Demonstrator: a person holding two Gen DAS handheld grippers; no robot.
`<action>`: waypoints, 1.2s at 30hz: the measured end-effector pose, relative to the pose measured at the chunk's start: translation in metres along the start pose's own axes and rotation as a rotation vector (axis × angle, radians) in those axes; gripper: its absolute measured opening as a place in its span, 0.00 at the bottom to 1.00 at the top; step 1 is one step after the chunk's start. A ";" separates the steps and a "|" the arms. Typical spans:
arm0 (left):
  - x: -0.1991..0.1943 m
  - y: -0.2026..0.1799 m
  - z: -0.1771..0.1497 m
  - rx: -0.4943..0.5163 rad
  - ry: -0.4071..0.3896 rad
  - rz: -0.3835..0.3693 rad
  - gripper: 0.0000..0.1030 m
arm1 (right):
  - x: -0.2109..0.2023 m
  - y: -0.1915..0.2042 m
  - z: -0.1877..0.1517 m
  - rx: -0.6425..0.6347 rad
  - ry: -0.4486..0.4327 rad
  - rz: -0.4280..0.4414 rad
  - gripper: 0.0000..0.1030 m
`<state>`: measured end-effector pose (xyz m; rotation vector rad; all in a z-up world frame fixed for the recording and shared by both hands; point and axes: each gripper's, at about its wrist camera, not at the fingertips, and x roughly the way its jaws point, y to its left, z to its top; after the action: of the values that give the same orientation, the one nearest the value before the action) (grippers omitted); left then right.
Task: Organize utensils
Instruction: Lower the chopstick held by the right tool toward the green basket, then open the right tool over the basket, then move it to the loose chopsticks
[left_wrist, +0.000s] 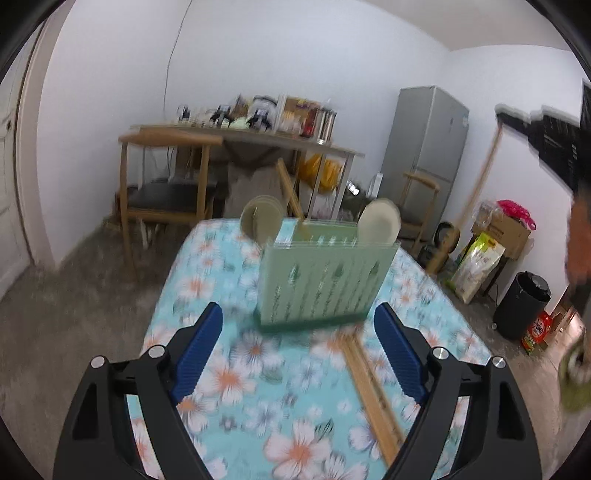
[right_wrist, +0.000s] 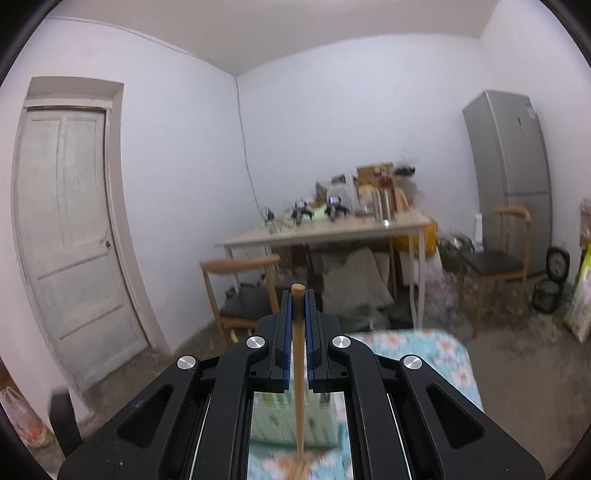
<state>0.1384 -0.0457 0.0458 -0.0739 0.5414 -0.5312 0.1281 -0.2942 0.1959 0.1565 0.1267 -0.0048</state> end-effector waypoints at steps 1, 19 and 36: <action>0.001 0.004 -0.004 -0.014 0.009 0.006 0.79 | 0.006 0.004 0.006 -0.003 -0.013 0.004 0.05; 0.019 0.018 -0.029 -0.003 0.066 0.005 0.80 | 0.154 0.036 -0.023 -0.069 0.106 -0.056 0.05; 0.029 0.010 -0.034 0.008 0.103 0.001 0.79 | 0.130 0.039 -0.034 -0.052 0.205 -0.006 0.48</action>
<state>0.1464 -0.0492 0.0011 -0.0394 0.6400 -0.5385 0.2538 -0.2499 0.1525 0.1047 0.3317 0.0082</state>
